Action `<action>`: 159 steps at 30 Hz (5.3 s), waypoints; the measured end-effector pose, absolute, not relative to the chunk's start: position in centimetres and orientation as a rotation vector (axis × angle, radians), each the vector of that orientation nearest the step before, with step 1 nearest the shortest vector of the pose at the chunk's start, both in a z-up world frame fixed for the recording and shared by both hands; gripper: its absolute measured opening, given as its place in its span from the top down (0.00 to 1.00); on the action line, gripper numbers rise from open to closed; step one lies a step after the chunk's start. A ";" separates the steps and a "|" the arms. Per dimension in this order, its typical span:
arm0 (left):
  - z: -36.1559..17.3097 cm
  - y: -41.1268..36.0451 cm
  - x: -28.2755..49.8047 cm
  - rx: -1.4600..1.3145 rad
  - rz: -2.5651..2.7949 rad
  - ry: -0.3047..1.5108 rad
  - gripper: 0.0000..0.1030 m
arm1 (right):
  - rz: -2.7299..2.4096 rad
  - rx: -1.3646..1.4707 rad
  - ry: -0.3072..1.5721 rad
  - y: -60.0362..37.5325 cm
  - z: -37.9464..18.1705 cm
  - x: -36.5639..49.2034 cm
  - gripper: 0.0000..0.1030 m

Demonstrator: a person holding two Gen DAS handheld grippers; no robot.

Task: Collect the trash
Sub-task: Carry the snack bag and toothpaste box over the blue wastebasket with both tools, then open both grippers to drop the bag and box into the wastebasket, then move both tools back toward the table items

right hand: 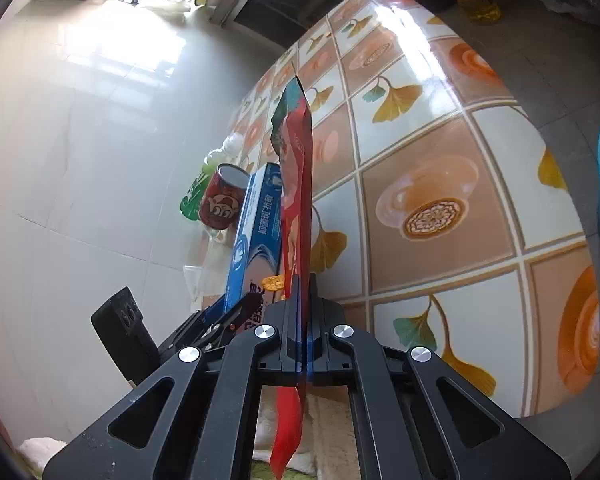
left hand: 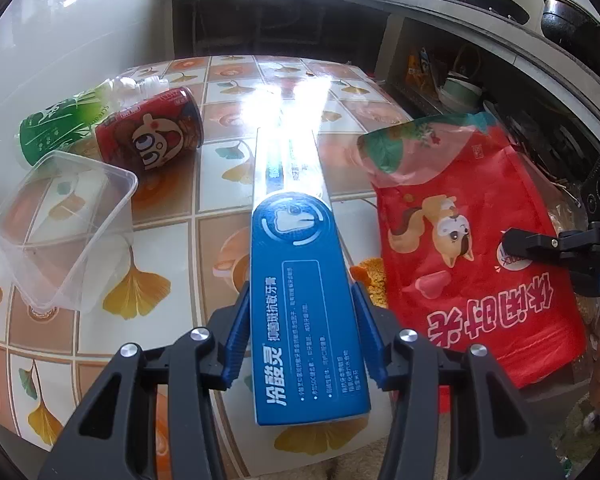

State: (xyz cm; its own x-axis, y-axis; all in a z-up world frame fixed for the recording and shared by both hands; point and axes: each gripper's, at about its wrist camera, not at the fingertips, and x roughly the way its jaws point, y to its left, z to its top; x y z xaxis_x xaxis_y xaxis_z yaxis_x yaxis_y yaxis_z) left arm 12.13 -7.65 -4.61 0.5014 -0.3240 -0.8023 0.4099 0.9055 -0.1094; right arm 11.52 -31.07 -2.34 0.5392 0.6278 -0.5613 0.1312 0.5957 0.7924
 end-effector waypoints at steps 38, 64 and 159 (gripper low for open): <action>1.8 -12.4 8.6 0.187 -0.543 0.742 0.56 | 0.175 0.939 0.707 -40.3 1.4 3.2 1.00; -10.7 -49.1 15.1 0.408 -0.976 1.341 0.56 | -0.497 1.003 0.904 -55.0 -13.5 -3.2 1.00; -0.5 9.8 10.9 -0.203 -0.312 0.673 0.33 | 0.494 0.888 1.197 -17.0 -1.1 27.1 0.20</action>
